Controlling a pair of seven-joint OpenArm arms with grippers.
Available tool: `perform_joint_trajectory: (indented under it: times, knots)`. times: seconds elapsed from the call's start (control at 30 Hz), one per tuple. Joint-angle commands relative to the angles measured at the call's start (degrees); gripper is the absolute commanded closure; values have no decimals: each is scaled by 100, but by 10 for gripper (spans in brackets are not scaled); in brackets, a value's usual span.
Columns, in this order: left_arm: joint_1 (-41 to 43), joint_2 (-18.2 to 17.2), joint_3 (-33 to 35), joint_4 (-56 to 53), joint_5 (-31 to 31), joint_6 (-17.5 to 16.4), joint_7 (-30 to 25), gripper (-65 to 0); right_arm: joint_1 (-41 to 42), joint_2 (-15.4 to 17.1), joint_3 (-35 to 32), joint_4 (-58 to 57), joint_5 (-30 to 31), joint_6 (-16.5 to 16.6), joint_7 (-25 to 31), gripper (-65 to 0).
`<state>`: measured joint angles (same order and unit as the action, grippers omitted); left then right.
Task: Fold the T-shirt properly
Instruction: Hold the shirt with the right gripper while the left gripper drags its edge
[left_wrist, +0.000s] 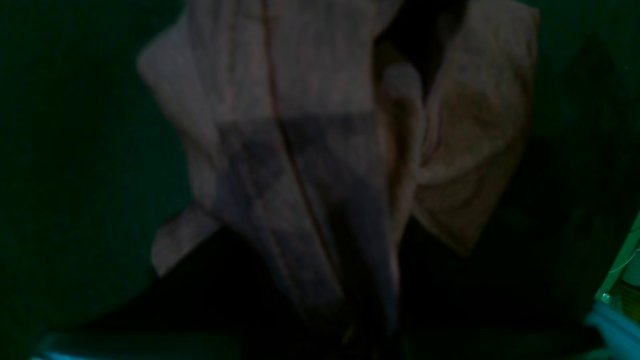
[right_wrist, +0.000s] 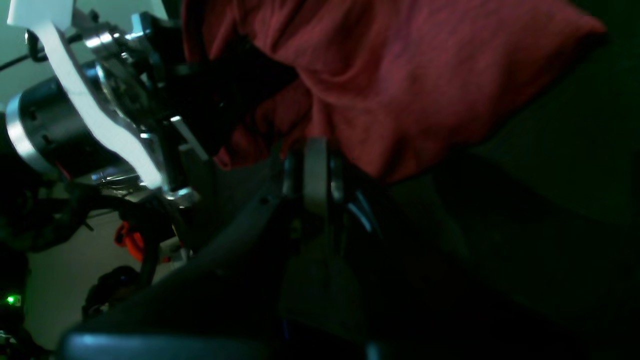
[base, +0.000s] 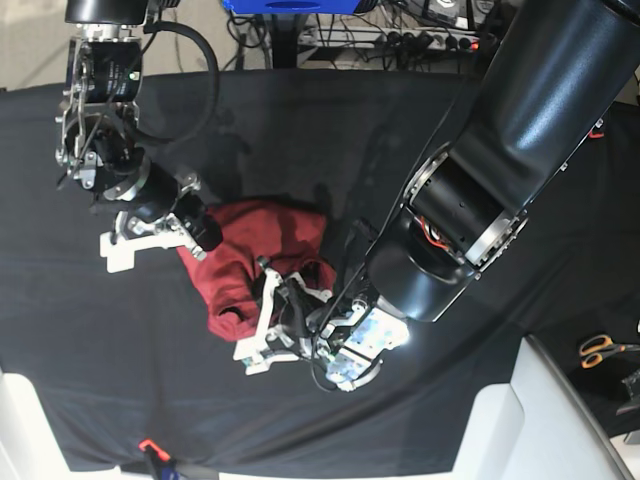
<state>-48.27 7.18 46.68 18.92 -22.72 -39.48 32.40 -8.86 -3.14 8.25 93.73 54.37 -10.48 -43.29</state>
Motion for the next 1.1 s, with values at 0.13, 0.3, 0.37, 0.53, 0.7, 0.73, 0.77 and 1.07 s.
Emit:
perform_joint_trajectory:
  times: [0.13, 0.3, 0.37, 0.53, 0.7, 0.73, 0.77, 1.07]
  knots:
    - [-179, 51, 787, 258, -80, -52, -177, 0, 82, 10, 14, 90, 97, 77, 17, -14]
    - [-127, 51, 990, 328, -106, -52, -282, 0, 73, 10, 14, 90, 97, 77, 8, -14]
    - [-136, 51, 990, 319, -97, -52, -282, 0, 56, 10, 23, 90, 97, 77, 8, -14]
    - [-171, 51, 1034, 328, -97, -52, -282, 0, 12, 19, 32, 90, 97, 77, 8, -14]
    - [-303, 51, 1051, 319, -88, -52, -291, 0, 3, 19, 23, 90, 106, 77, 8, -14]
    - [-329, 51, 1051, 328, -88, -52, -291, 0, 3, 19, 23, 90, 115, 77, 8, -14]
    - [-382, 51, 1051, 310, -88, -52, -291, 0, -6, 19, 23, 90, 115, 77, 8, -14]
    - [-461, 42, 1051, 328, -88, -52, -291, -390, -6, 19, 14, 90, 115, 85, 8, -14]
